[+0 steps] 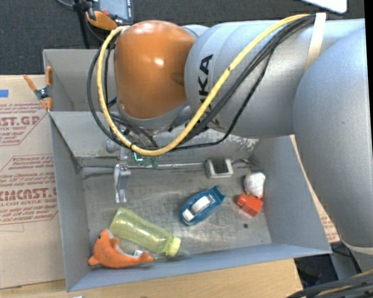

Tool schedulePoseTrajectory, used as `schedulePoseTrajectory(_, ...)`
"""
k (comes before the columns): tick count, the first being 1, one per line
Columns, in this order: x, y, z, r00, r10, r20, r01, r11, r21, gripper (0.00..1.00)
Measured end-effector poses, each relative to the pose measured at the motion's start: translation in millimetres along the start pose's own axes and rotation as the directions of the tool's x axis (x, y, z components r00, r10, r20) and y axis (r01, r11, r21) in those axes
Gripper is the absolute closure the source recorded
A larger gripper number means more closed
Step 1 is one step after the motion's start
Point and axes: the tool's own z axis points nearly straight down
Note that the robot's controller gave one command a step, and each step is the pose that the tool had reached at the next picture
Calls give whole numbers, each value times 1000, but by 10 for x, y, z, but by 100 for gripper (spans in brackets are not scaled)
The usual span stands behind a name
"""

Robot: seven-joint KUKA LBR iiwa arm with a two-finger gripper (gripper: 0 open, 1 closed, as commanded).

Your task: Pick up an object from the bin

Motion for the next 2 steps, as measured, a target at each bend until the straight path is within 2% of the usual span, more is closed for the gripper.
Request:
schedulePoseTrajectory(1,-4,-5,-23,1000,0,3,0,1000,0,0)
schedulePoseTrajectory(2,108,-92,319,999,-49,15,49,999,-2,0)
